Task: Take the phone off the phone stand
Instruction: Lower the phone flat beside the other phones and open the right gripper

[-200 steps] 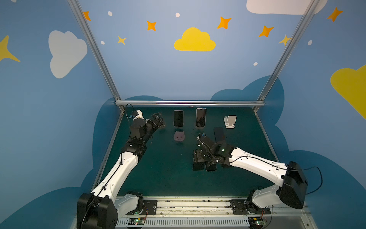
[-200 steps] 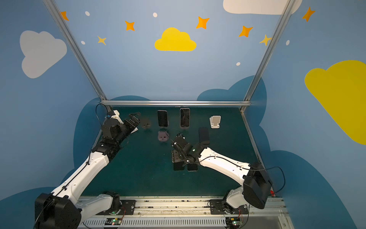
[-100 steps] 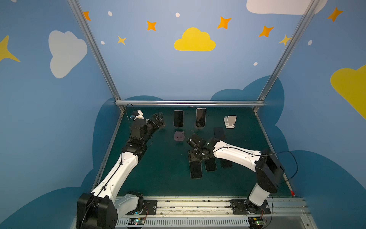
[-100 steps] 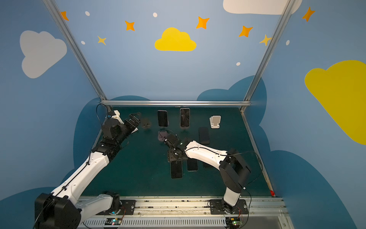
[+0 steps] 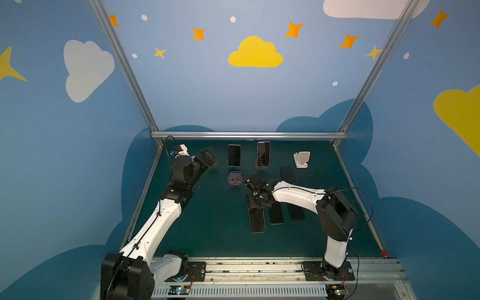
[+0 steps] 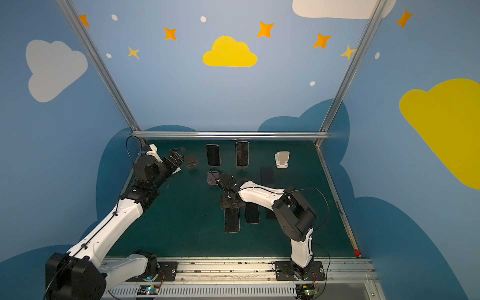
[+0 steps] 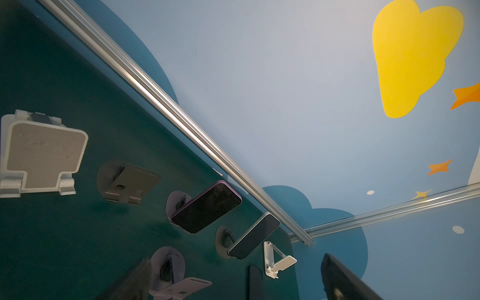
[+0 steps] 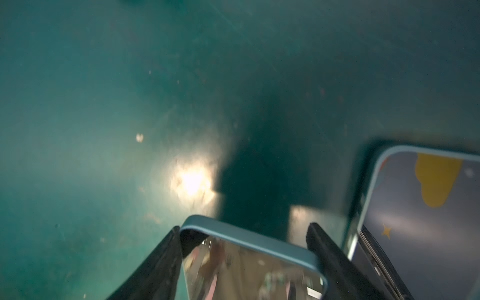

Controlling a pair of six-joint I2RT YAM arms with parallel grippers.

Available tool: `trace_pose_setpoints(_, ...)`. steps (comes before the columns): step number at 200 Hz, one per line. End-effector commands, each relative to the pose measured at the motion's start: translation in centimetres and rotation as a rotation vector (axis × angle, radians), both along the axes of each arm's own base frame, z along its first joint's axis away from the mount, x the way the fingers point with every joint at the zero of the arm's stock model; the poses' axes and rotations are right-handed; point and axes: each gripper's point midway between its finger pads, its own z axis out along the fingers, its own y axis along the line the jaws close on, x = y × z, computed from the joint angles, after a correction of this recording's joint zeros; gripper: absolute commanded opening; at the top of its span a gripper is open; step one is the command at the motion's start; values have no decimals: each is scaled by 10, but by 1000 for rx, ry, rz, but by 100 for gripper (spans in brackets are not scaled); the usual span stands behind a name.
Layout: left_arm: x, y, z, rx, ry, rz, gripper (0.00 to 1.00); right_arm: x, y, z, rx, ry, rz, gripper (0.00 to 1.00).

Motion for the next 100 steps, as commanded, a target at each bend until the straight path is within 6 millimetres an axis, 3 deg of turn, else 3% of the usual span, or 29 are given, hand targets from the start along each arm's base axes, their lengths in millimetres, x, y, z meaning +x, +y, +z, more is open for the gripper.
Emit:
trace_pose_setpoints(1, 0, -3, 7, 5, -18, -15, 100, 17, 9, 12, 40, -71, 10, 63)
trace_pose_setpoints(100, -1, 0, 7, 14, -21, 0, 100, 33, 1, -2, 15, -80, -11, 66)
